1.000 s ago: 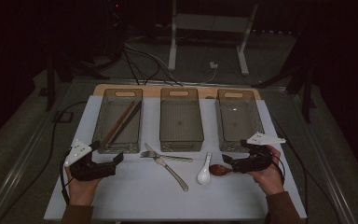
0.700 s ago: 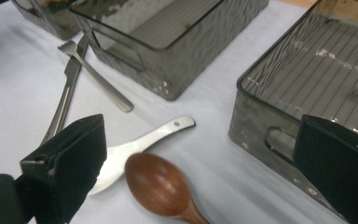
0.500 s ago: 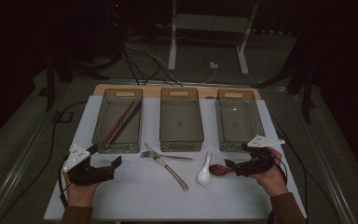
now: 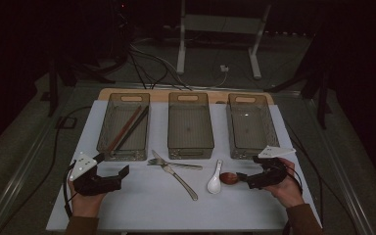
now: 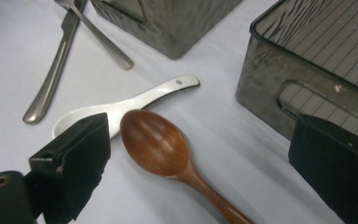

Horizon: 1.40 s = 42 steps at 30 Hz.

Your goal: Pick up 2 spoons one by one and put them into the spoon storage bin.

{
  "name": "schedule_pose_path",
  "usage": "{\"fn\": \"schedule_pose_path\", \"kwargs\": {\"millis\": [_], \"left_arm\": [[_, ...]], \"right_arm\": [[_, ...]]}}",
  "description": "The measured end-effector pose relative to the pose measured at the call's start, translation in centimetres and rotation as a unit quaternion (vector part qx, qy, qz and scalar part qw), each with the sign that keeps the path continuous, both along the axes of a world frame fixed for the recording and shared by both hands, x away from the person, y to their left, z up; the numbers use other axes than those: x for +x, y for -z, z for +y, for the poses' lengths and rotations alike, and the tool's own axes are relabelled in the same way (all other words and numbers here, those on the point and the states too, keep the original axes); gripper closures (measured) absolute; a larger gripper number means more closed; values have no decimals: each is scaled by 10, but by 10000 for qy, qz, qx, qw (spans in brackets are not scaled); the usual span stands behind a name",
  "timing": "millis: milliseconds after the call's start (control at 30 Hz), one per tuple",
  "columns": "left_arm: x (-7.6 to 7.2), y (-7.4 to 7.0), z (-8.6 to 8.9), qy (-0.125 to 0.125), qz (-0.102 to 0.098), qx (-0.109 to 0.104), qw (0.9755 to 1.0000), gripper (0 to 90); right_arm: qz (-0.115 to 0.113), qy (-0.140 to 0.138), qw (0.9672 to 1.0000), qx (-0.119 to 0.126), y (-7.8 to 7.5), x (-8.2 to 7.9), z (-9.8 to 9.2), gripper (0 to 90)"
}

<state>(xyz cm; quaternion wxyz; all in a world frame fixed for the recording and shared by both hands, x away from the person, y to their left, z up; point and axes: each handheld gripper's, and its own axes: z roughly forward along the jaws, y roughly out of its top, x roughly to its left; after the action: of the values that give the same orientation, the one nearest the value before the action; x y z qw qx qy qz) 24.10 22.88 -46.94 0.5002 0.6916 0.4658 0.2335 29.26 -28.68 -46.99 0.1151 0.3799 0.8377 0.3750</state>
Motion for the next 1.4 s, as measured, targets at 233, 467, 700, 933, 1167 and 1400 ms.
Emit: {"fn": "schedule_pose_path", "kwargs": {"millis": [233, 467, 700, 933, 1167, 1400], "left_arm": [[0, 1, -2, 9, 14, 46, 10000, 6], [0, 1, -3, 13, 10, 61, 10000, 6], [0, 1, -4, 34, 30, 83, 10000, 6], [0, 1, -4, 44, 38, 91, 9999, 6], [0, 2, -3, 25, 45, 87, 9999, 6], [0, 2, -5, 39, 52, 99, 9999, 6]], "right_arm": [[165, -24, 9996, -206, 8, 4, 0, 66], [285, -96, 9986, -442, 18, 6, 0, 141], [473, -211, 9970, -569, 28, 8, -2, 234], [590, -435, 9944, -763, 37, 8, -1, 432], [618, -701, 9921, -837, 38, 4, -4, 618], [576, -956, 9881, -1056, 37, -7, -7, 741]]}}
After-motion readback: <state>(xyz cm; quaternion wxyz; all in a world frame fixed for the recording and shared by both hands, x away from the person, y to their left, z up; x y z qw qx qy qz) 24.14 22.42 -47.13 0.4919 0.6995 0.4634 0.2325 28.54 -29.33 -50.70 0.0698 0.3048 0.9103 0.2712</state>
